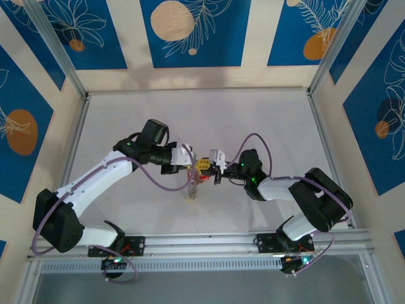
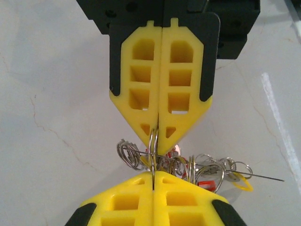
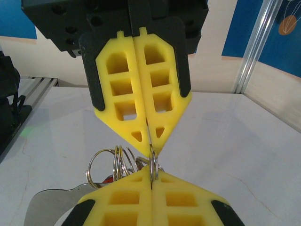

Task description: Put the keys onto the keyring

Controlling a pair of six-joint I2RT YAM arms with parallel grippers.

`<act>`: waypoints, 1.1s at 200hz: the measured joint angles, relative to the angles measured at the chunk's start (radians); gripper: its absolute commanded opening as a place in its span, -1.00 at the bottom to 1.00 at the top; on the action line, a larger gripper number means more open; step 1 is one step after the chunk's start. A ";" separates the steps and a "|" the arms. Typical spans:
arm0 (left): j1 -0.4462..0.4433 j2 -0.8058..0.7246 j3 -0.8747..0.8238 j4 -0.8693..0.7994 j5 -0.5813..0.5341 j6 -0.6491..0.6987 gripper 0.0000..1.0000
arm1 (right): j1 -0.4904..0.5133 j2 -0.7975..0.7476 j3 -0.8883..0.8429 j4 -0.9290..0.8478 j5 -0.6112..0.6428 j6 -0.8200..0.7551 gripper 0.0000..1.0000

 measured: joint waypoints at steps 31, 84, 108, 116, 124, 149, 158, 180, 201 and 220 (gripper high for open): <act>0.000 0.000 -0.010 0.010 -0.009 0.002 -1.00 | 0.000 0.000 -0.001 0.019 0.008 0.027 -1.00; -0.008 0.008 -0.020 0.026 -0.019 0.008 -1.00 | 0.000 0.013 -0.018 0.101 0.048 0.095 -1.00; -0.019 0.021 -0.021 0.028 -0.023 0.003 -0.90 | 0.000 0.034 -0.022 0.142 0.053 0.124 -1.00; -0.020 0.026 -0.023 0.033 -0.022 -0.007 -0.64 | 0.000 0.040 -0.024 0.152 0.053 0.130 -1.00; -0.021 0.027 -0.026 0.043 -0.021 -0.021 -0.59 | 0.000 0.045 -0.024 0.161 0.053 0.137 -1.00; -0.023 0.027 -0.042 0.074 -0.015 -0.053 -0.51 | 0.000 0.049 -0.025 0.171 0.057 0.139 -1.00; -0.023 0.027 -0.045 0.080 -0.015 -0.060 -0.51 | 0.000 0.049 -0.026 0.173 0.057 0.139 -1.00; -0.019 0.026 -0.045 0.089 -0.006 -0.075 -0.51 | 0.000 0.049 -0.029 0.183 0.060 0.139 -1.00; -0.010 0.019 -0.049 0.108 0.019 -0.090 -0.52 | 0.000 0.049 -0.030 0.194 0.060 0.139 -1.00; -0.007 0.013 -0.050 0.119 0.037 -0.101 -0.54 | 0.000 0.049 -0.030 0.195 0.056 0.138 -1.00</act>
